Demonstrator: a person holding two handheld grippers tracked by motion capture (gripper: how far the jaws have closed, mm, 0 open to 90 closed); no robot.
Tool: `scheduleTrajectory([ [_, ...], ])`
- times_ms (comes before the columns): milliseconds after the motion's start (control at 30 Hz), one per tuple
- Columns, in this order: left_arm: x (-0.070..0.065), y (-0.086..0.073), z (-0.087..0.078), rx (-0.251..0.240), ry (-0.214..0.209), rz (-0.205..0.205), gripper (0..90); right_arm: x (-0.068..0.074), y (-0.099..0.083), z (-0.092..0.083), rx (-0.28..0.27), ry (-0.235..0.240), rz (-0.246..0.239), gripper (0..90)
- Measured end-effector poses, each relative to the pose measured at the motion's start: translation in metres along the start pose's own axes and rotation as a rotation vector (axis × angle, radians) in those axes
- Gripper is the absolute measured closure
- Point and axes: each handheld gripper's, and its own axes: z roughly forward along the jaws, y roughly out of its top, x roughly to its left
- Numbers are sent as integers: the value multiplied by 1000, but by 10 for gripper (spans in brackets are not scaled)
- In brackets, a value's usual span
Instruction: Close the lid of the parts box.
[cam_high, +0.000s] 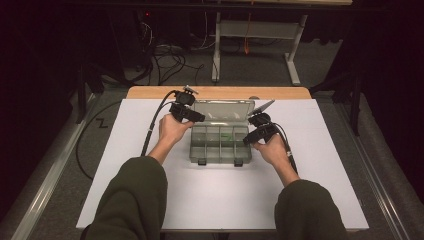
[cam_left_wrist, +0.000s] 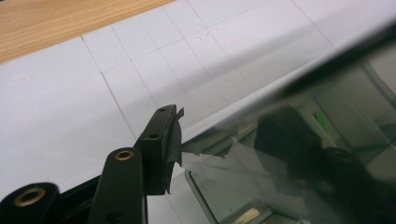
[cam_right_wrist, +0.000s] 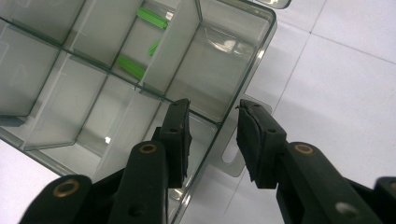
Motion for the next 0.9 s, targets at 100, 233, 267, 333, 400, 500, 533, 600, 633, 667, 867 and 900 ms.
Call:
scheduleTrajectory([
  [100, -1, -1, -2, -1, -4, 5, 483, 0, 0, 0, -3, -1, -2, 662],
  [233, -2, -2, -6, -11, -11, 11, 479, 0, -1, 0, -9, -3, -2, 662],
  [267, -2, -2, -6, -14, -14, 10, 478, 0, -1, 0, -10, -4, -2, 662],
  [333, -2, -2, -8, -15, -19, 18, 477, 0, -2, 0, -10, -4, -3, 661],
  [400, -3, -2, -11, -22, -25, 16, 477, 0, -2, 0, -11, -5, -4, 662],
  [500, -4, -3, -15, -26, -27, 26, 475, 0, -3, 0, -18, -5, -8, 662],
  [533, -3, -3, -16, -29, -27, 23, 476, 0, -3, 0, -19, -5, -9, 662],
  [600, -2, -1, -20, -29, -34, 21, 487, 1, -3, 0, -20, -5, -10, 662],
  [633, -1, -1, -22, -33, -36, 18, 489, 1, -3, 0, -20, -5, -10, 662],
  [667, -1, 0, -22, -37, -38, 18, 491, 0, -3, 0, -22, -5, -11, 662],
  [867, 1, 2, -31, -54, -43, 25, 511, 1, -4, 0, -34, -7, -16, 663],
  [900, 1, 1, -31, -54, -43, 28, 515, 1, -4, 0, -34, -8, -16, 663],
])
